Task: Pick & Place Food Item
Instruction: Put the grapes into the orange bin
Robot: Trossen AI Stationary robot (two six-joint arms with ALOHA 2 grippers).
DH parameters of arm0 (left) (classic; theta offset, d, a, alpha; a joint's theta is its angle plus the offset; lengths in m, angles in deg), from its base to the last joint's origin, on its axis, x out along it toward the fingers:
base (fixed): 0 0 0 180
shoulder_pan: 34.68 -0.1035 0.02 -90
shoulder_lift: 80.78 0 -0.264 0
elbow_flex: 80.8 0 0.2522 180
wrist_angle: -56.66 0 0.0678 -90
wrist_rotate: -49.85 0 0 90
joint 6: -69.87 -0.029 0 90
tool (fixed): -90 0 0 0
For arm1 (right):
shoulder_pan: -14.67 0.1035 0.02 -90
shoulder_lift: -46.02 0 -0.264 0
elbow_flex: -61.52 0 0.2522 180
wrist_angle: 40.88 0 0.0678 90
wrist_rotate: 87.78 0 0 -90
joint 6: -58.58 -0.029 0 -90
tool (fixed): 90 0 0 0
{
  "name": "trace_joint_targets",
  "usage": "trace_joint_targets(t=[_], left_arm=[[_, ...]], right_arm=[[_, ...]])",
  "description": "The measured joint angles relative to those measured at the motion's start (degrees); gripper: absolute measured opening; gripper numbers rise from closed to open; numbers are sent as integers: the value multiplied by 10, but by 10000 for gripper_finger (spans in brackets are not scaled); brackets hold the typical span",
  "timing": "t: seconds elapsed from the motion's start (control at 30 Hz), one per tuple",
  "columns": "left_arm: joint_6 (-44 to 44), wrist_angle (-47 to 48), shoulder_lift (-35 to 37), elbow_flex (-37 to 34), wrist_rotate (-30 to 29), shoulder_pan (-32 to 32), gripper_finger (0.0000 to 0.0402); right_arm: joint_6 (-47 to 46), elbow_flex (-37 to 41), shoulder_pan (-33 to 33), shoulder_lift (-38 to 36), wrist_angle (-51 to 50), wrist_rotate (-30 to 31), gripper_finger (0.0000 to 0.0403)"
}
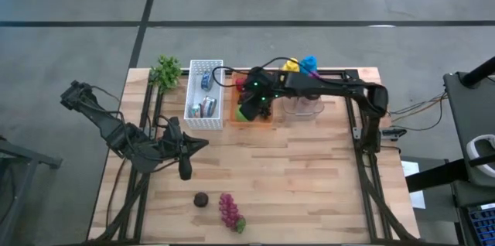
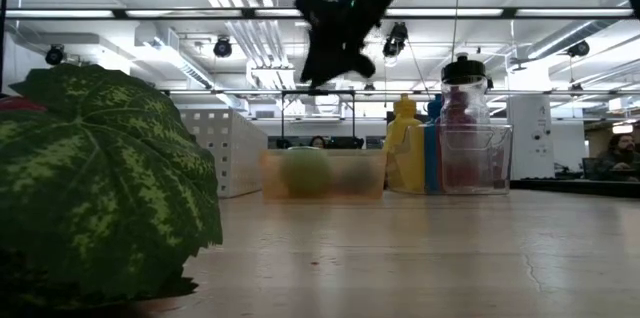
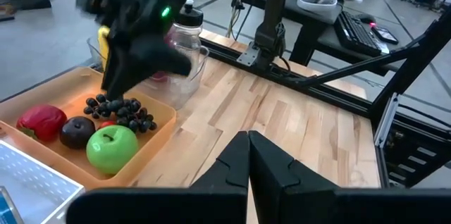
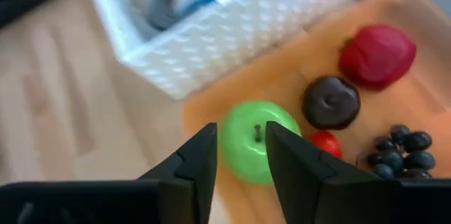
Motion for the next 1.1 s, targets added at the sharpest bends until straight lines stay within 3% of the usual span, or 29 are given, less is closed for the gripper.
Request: trace_joint_targets(t=[0.13, 0.43, 0.93, 1.1], left_arm=[[-2, 2, 0, 0, 0, 0, 6], [-1, 3, 0, 0, 21, 0, 6], [-10, 17, -11, 0, 62, 0, 7], [-20, 17, -26, 0, 83, 0, 40]], right_arm=[[8, 0, 33, -44, 0, 3, 83], [44, 0, 159, -113, -5, 73, 12], [32, 1, 293, -163, -10, 108, 8], [4, 1, 317, -168, -9, 109, 8]])
